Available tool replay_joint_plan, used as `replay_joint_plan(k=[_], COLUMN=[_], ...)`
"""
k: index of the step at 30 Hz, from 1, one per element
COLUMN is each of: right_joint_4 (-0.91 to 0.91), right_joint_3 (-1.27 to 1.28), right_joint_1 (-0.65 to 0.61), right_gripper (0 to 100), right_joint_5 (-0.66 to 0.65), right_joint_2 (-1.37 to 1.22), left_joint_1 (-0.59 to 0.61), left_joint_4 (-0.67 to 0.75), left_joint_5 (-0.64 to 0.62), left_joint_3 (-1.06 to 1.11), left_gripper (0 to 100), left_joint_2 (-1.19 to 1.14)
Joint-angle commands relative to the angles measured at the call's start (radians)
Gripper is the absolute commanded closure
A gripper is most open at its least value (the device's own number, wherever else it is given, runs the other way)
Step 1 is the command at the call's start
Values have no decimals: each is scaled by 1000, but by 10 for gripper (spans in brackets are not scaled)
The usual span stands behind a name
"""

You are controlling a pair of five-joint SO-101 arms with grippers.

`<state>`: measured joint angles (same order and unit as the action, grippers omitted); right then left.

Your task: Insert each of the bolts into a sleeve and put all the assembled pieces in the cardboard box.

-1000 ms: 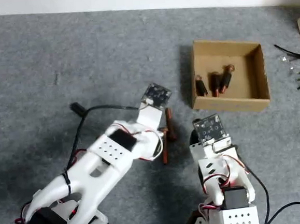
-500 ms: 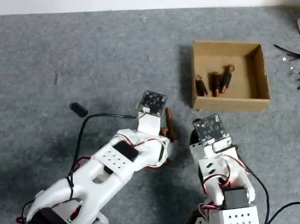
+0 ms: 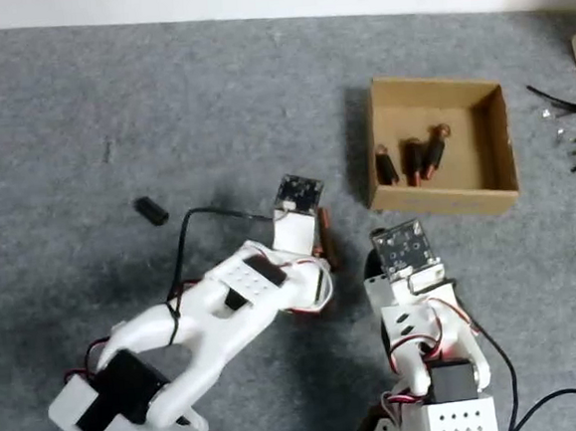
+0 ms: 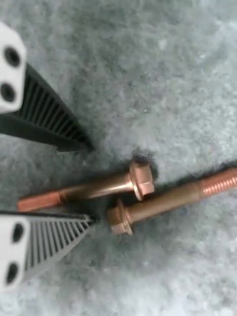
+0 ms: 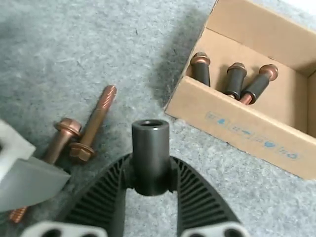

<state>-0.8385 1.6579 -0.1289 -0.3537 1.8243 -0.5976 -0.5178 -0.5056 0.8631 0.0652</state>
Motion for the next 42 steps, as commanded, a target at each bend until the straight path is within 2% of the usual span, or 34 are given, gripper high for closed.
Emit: replay_joint_plan(k=[1, 10, 16, 25, 29, 31, 34, 37, 42], right_joint_4=[41, 41, 39, 39, 41, 41, 41, 41, 41], right_joint_3=[-4, -2, 15, 16, 16, 16, 16, 16, 16], right_joint_1=[12, 7, -27, -27, -27, -25, -25, -25, -25], right_gripper=[994, 994, 994, 994, 994, 994, 994, 994, 994], right_joint_5=[9, 11, 2, 2, 2, 2, 2, 2, 2], right_joint_2=[15, 15, 15, 15, 15, 15, 15, 15, 15], left_joint_1=[25, 94, 93, 93, 93, 93, 93, 93, 101], left_joint_4=[-6, -2, 5, -256, -328, -333, -333, -336, -336], left_joint_5=[-17, -20, -15, -18, -18, -18, -14, -17, -17], left_joint_3=[-33, -64, -111, -346, -401, -406, -407, -407, -400], left_gripper=[800, 800, 797, 800, 803, 844, 992, 966, 996], left_joint_2=[-13, -18, -71, -249, -295, -300, -300, -300, -292])
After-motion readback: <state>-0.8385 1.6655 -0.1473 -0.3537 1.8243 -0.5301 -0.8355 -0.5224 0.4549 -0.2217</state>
